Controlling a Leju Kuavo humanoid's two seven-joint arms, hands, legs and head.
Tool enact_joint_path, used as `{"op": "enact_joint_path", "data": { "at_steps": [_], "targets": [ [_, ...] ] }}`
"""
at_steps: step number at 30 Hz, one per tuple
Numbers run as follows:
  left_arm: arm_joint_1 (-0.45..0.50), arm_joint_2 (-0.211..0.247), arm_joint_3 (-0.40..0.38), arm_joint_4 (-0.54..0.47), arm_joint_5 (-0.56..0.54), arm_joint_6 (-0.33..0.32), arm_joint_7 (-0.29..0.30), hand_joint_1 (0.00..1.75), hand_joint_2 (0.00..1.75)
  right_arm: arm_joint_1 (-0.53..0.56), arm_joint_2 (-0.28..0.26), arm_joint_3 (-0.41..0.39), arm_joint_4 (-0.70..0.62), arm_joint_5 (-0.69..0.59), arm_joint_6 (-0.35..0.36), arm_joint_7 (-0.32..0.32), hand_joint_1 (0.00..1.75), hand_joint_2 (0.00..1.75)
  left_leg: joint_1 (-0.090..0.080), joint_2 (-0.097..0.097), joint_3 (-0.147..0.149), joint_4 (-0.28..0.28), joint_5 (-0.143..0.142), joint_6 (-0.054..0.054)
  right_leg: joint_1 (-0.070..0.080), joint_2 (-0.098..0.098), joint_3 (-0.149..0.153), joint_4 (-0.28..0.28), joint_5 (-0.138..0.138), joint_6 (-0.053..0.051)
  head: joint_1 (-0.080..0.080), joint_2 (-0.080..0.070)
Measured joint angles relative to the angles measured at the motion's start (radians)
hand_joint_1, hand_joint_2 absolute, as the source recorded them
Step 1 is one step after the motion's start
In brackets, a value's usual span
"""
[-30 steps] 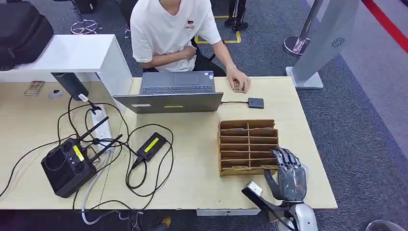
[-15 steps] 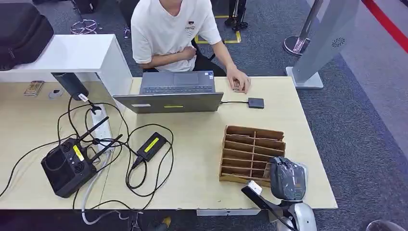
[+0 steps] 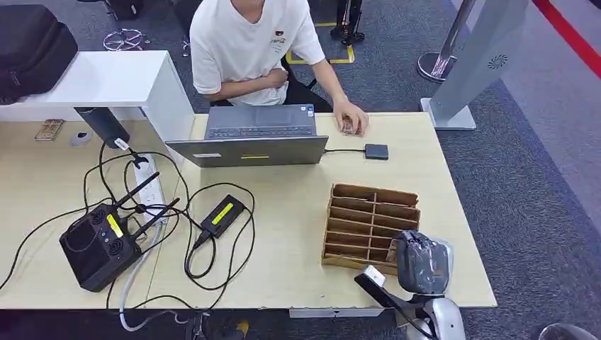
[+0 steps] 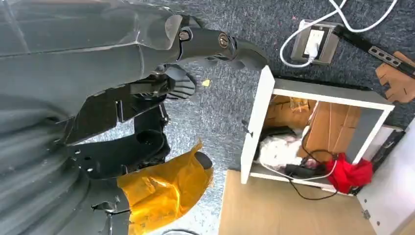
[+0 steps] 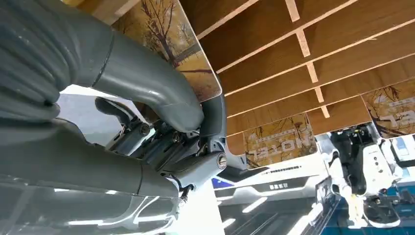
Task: Pass the card to the sensor for recognition and then transmit it.
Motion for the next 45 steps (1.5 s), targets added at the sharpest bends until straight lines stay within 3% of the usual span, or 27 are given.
{"op": "enact_joint_path", "data": {
  "at_steps": [16, 34, 40, 45],
  "targets": [
    [0.0, 0.029, -0.026, 0.0, -0.04, -0.023, 0.013, 0.0, 1.75, -0.041, 0.017, 0.008, -0.034, -0.06, 0.0, -0.076, 1.75, 1.75, 0.0, 0.0, 0.0, 0.0, 0.0, 0.0, 0.0, 0.0, 0.0, 0.001, 0.0, 0.0, 0.0, 0.0],
    [-0.006, 0.034, -0.045, 0.0, -0.043, -0.046, 0.045, 0.0, 1.75, -0.179, 0.066, 0.141, -0.114, -0.137, 0.0, -0.075, 1.75, 1.75, 0.0, -0.002, 0.0, 0.0, 0.002, -0.002, 0.0, -0.002, 0.0, 0.002, 0.001, 0.0, 0.0, 0.0],
    [-0.015, 0.032, -0.051, 0.0, -0.046, -0.046, 0.073, 0.0, 1.75, -0.254, 0.077, 0.209, -0.114, -0.124, 0.0, -0.006, 1.75, 1.75, 0.0, -0.002, 0.0, 0.0, 0.003, -0.002, -0.001, -0.002, 0.0, 0.002, 0.001, 0.0, 0.0, 0.0],
    [-0.023, 0.032, -0.064, 0.002, -0.054, -0.046, 0.1, 0.0, 1.75, -0.35, 0.082, 0.282, -0.079, -0.06, 0.001, 0.133, 1.75, 1.75, 0.0, -0.002, 0.0, 0.0, 0.003, -0.002, -0.001, -0.002, 0.0, 0.002, 0.001, 0.0, 0.0, 0.0]
  ]
}}
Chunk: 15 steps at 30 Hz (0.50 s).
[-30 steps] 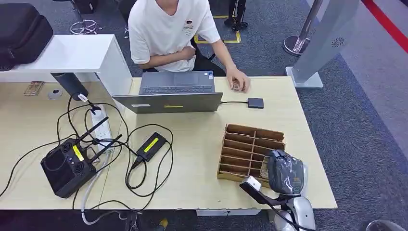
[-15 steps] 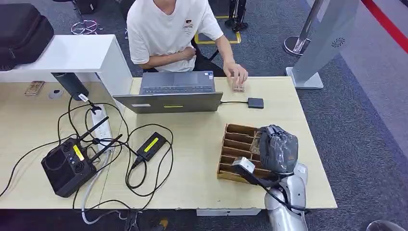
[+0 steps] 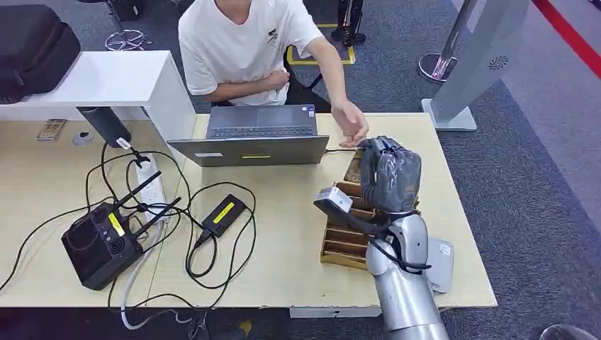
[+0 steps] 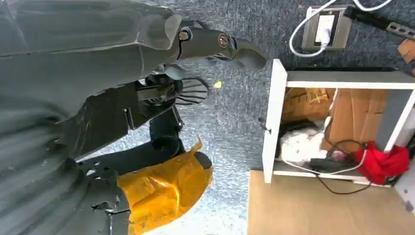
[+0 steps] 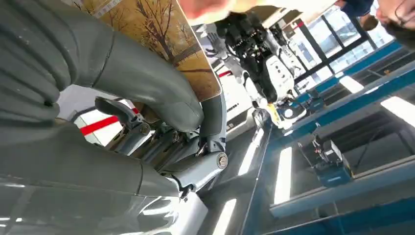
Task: Pass the card to the sensor for recognition and then transmit it.
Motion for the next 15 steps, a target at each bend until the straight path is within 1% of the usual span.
{"op": "enact_joint_path", "data": {
  "at_steps": [2, 7, 9, 11, 13, 15],
  "targets": [
    [-0.005, -0.002, -0.008, 0.0, -0.008, -0.001, 0.017, 0.0, 1.75, -0.047, 0.002, 0.025, 0.029, 0.053, 0.0, 0.066, 1.75, 1.75, 0.0, -0.001, 0.0, 0.0, 0.001, 0.0, 0.0, 0.0, 0.0, 0.0, 0.0, 0.0, 0.0, 0.0],
    [-0.011, -0.006, -0.035, 0.001, -0.025, -0.002, 0.048, 0.0, 1.75, -0.16, 0.008, 0.054, 0.105, 0.171, 0.0, 0.203, 1.75, 1.75, 0.0, -0.002, -0.001, 0.0, 0.001, 0.001, -0.001, -0.002, 0.0, 0.0, 0.0, 0.0, 0.0, 0.0],
    [-0.015, -0.01, -0.054, 0.002, -0.032, -0.002, 0.066, 0.0, 1.75, -0.205, 0.008, 0.07, 0.152, 0.227, 0.0, 0.285, 1.75, 1.75, 0.0, -0.002, -0.001, 0.0, 0.001, 0.001, -0.001, -0.002, 0.0, 0.0, 0.0, 0.001, 0.0, 0.0],
    [-0.017, -0.011, -0.066, 0.002, -0.035, -0.002, 0.078, 0.0, 1.75, -0.246, 0.007, 0.083, 0.195, 0.26, 0.0, 0.348, 1.75, 1.75, 0.0, -0.004, -0.001, 0.0, 0.002, 0.002, -0.002, -0.003, 0.0, 0.0, 0.001, 0.001, 0.0, 0.0],
    [-0.02, -0.011, -0.074, 0.002, -0.039, -0.002, 0.085, 0.0, 1.75, -0.287, 0.006, 0.093, 0.246, 0.282, 0.0, 0.396, 1.75, 1.75, -0.001, -0.007, -0.002, 0.0, 0.003, 0.003, -0.002, -0.007, 0.0, 0.0, 0.001, 0.001, -0.001, 0.0],
    [-0.021, -0.011, -0.083, 0.002, -0.04, -0.002, 0.09, 0.0, 1.75, -0.312, 0.006, 0.1, 0.28, 0.29, 0.0, 0.414, 1.75, 1.75, -0.002, -0.01, -0.003, 0.0, 0.003, 0.005, -0.003, -0.01, 0.0, -0.001, 0.001, 0.001, 0.0, 0.0]
  ]
}}
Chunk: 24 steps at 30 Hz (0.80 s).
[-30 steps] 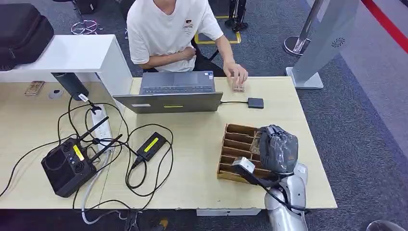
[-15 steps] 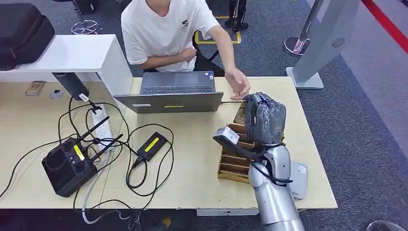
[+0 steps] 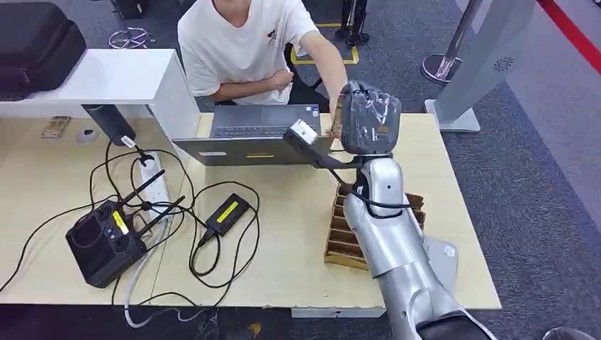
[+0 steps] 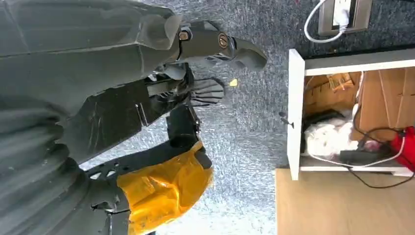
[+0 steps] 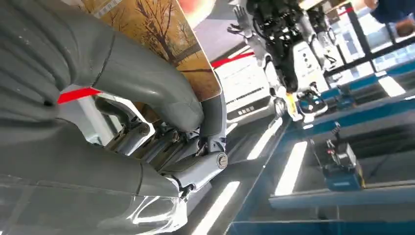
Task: Pass the card to the sensor for recognition and then transmit it.
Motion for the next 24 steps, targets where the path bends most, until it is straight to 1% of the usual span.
{"op": "enact_joint_path", "data": {
  "at_steps": [4, 10, 11, 12, 16, 24],
  "targets": [
    [-0.001, -0.001, -0.008, 0.0, -0.002, 0.0, 0.003, 0.0, 1.75, -0.027, 0.0, 0.008, 0.043, 0.001, 0.0, 0.009, 1.75, 1.75, -0.002, -0.002, -0.002, 0.0, 0.001, 0.002, -0.002, -0.002, 0.0, 0.0, 0.001, 0.001, 0.0, 0.0],
    [-0.003, -0.002, -0.015, 0.002, -0.003, 0.0, 0.005, 0.0, 1.75, -0.035, -0.001, 0.013, 0.072, 0.002, 0.0, 0.011, 1.75, 1.75, -0.003, -0.003, -0.003, 0.0, 0.002, 0.003, -0.003, -0.002, 0.0, -0.002, 0.002, 0.003, 0.0, 0.0],
    [-0.003, -0.002, -0.017, 0.002, -0.003, 0.0, 0.006, 0.0, 1.75, -0.036, -0.001, 0.013, 0.075, 0.01, 0.0, 0.02, 1.75, 1.75, -0.003, -0.003, -0.003, 0.0, 0.002, 0.003, -0.004, -0.002, 0.0, -0.002, 0.002, 0.003, 0.0, 0.0],
    [-0.004, -0.002, -0.019, 0.002, -0.004, 0.0, 0.008, 0.0, 1.75, -0.04, -0.002, 0.014, 0.083, 0.018, 0.0, 0.037, 0.0, 1.75, -0.004, -0.004, -0.004, 0.0, 0.002, 0.004, -0.004, -0.003, -0.001, -0.002, 0.002, 0.003, 0.0, 0.0],
    [-0.009, -0.007, -0.023, 0.005, 0.006, 0.002, 0.018, 0.0, 1.75, -0.052, -0.01, 0.026, 0.114, 0.011, 0.0, 0.066, 0.0, 1.75, -0.005, -0.006, -0.005, 0.0, 0.004, 0.006, -0.005, -0.005, -0.001, -0.003, 0.002, 0.003, 0.0, 0.0],
    [-0.014, -0.014, -0.026, 0.006, 0.01, 0.002, 0.021, 0.0, 1.75, -0.045, -0.024, 0.033, 0.123, -0.016, 0.0, 0.058, 0.0, 1.75, -0.005, -0.008, -0.013, 0.003, 0.007, 0.011, -0.006, -0.007, -0.006, -0.003, 0.006, 0.009, 0.0, 0.0]
  ]
}}
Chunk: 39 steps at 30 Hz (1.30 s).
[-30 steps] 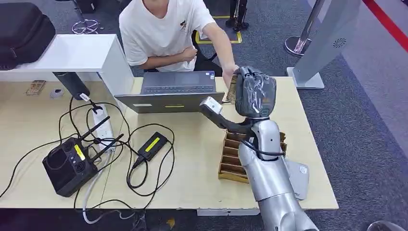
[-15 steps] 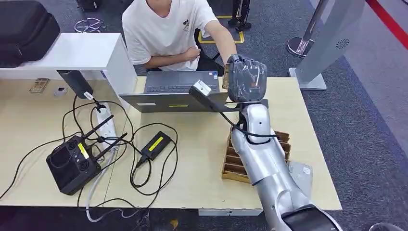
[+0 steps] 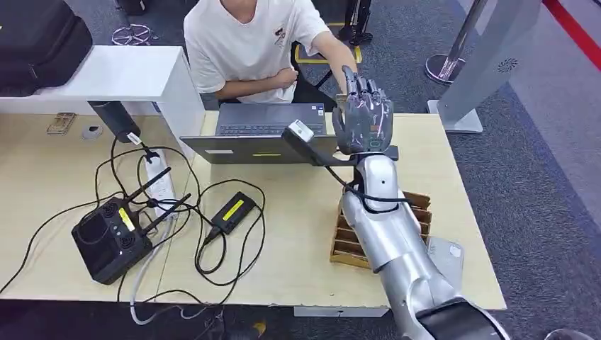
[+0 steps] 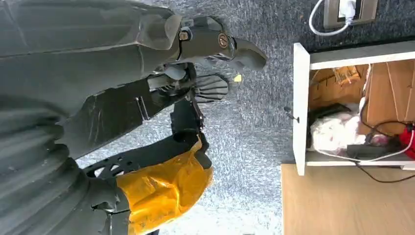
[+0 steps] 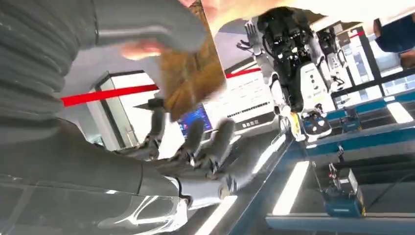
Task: Pass the card to the sensor for recognition and then transmit it.
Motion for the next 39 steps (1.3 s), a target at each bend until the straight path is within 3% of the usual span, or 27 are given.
{"op": "enact_joint_path", "data": {
  "at_steps": [7, 12, 16, 18, 21, 24, 31, 37, 39],
  "targets": [
    [0.0, 0.0, -0.012, 0.0, 0.02, -0.001, 0.0, 0.0, 1.75, 0.004, -0.019, 0.0, 0.0, 0.0, 0.0, -0.002, 0.0, 1.75, 0.0, 0.0, -0.003, 0.002, 0.0, 0.001, -0.001, 0.0, -0.001, -0.001, 0.002, 0.002, 0.0, 0.0],
    [0.0, 0.0, -0.015, 0.001, 0.054, -0.002, 0.0, 0.0, 1.75, -0.001, -0.056, -0.005, 0.008, 0.027, 0.0, 0.038, 0.0, 1.75, 0.0, 0.001, -0.003, 0.003, 0.0, 0.001, -0.001, 0.001, -0.001, -0.002, 0.004, 0.005, 0.0, 0.0],
    [0.001, -0.007, -0.015, 0.001, 0.097, 0.007, -0.002, 0.0, 1.75, -0.034, -0.115, -0.011, 0.045, 0.068, 0.0, 0.116, 0.0, 1.75, 0.0, 0.002, -0.003, 0.004, 0.0, 0.001, -0.001, 0.003, -0.002, -0.002, 0.005, 0.007, 0.0, 0.0],
    [0.002, -0.013, -0.015, 0.001, 0.116, 0.024, -0.008, 0.0, 1.75, -0.06, -0.157, -0.005, 0.085, 0.071, 0.0, 0.186, 0.0, 1.75, 0.0, 0.002, -0.003, 0.004, 0.0, 0.001, -0.001, 0.003, -0.002, -0.002, 0.005, 0.007, 0.0, 0.0],
    [0.004, -0.016, -0.015, 0.001, 0.135, 0.025, -0.016, 0.0, 1.75, -0.121, -0.231, 0.043, 0.178, 0.072, 0.0, 0.285, 0.0, 1.75, 0.0, 0.003, -0.003, 0.005, 0.001, 0.002, 0.0, 0.003, -0.002, -0.002, 0.006, 0.007, 0.0, 0.0],
    [0.006, -0.015, -0.015, 0.001, 0.143, 0.019, -0.019, 0.0, 1.75, -0.168, -0.303, 0.09, 0.261, 0.072, 0.006, 0.334, 0.0, 1.75, 0.0, 0.003, -0.003, 0.005, 0.001, 0.002, 0.0, 0.004, -0.002, -0.002, 0.006, 0.008, 0.0, 0.0],
    [0.012, -0.005, -0.015, 0.001, 0.163, -0.004, -0.023, 0.0, 1.75, -0.236, -0.47, 0.186, 0.374, 0.072, 0.139, 0.441, 0.0, 1.75, 0.0, 0.004, -0.003, 0.005, 0.0, 0.002, 0.0, 0.005, -0.003, -0.002, 0.006, 0.008, 0.0, 0.0],
    [0.015, 0.005, -0.015, 0.001, 0.161, -0.013, -0.025, 0.0, 1.75, -0.249, -0.599, 0.209, 0.43, 0.072, 0.307, 0.506, 0.0, 1.75, 0.0, 0.007, -0.001, 0.004, 0.0, 0.002, 0.0, 0.009, -0.003, -0.002, 0.006, 0.007, -0.001, 0.0],
    [0.016, 0.006, -0.015, 0.001, 0.154, -0.013, -0.024, 0.0, 1.75, -0.247, -0.654, 0.209, 0.452, 0.072, 0.398, 0.54, 0.0, 1.75, 0.0, 0.006, -0.002, 0.004, 0.0, 0.002, 0.001, 0.007, -0.003, -0.002, 0.005, 0.007, 0.0, 0.0]
  ]
}}
